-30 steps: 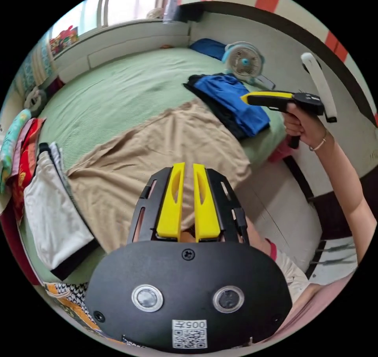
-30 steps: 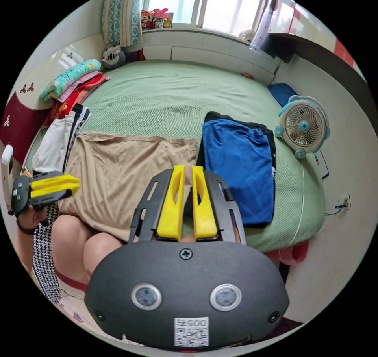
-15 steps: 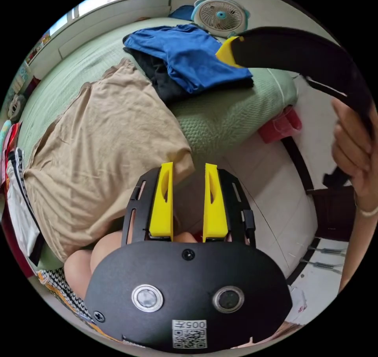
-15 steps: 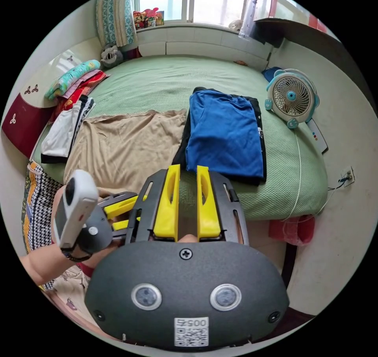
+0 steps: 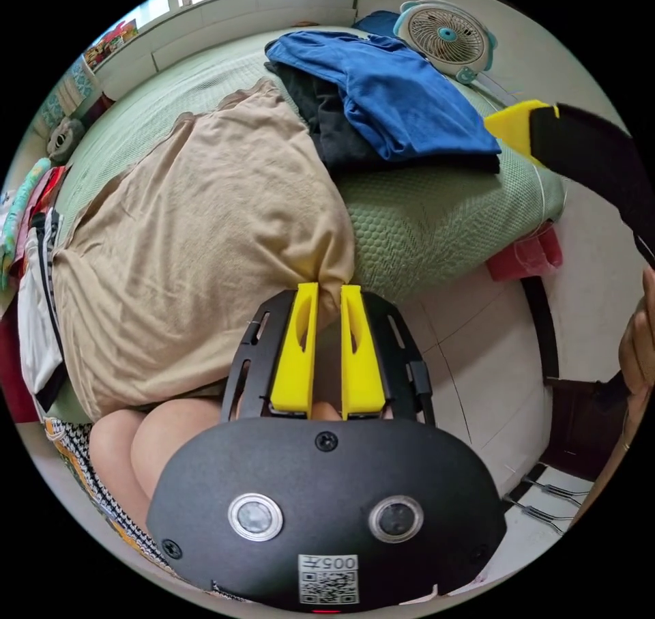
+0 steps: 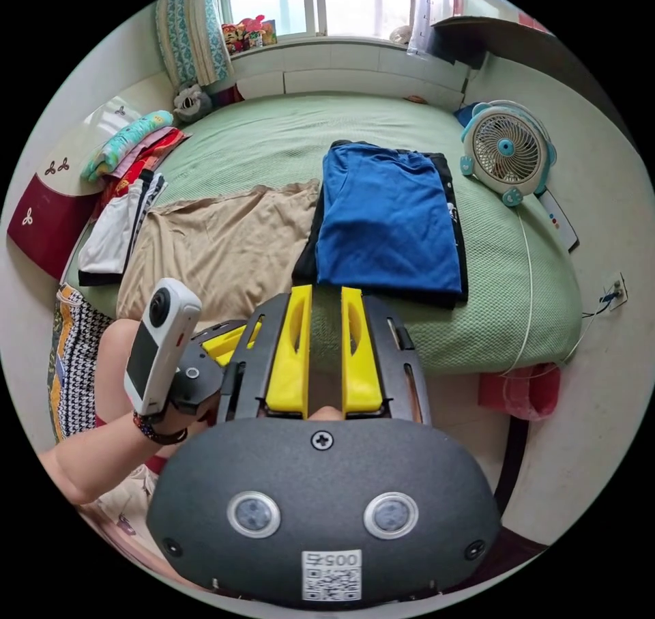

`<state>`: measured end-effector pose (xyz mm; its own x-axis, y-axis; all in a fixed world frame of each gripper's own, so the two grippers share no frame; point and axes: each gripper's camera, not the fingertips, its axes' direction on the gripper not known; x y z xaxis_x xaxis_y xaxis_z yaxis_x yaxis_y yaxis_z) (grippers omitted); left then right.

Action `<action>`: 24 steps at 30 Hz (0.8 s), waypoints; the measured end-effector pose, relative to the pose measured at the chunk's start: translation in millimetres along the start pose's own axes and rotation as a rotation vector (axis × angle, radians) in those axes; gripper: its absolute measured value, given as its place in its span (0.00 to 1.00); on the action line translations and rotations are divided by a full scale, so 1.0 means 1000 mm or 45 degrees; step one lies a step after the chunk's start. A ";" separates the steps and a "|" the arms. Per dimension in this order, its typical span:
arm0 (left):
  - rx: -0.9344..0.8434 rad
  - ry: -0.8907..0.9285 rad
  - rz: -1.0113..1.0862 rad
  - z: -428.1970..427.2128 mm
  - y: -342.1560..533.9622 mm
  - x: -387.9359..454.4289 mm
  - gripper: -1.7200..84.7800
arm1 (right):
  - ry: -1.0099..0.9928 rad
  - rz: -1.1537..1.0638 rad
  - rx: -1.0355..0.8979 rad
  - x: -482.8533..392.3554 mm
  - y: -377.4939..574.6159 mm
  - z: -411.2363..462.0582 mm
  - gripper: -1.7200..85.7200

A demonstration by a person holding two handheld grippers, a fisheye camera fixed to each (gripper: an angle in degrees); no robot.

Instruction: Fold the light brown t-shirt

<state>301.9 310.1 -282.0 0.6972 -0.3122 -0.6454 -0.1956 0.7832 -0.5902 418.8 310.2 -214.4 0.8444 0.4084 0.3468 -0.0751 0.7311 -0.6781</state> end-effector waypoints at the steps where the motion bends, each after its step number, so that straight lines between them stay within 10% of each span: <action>1: -0.001 0.021 0.009 -0.001 0.002 -0.001 0.09 | 0.006 0.004 -0.003 0.005 0.003 0.000 0.10; 24: 0.187 0.243 0.066 -0.111 0.070 -0.095 0.08 | -0.120 0.090 -0.144 0.053 -0.098 0.069 0.13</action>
<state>145.4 334.8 -315.7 0.5434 -0.3548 -0.7608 -0.1154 0.8661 -0.4863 434.1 298.4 -84.9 0.7853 0.5097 0.3513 -0.0676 0.6347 -0.7698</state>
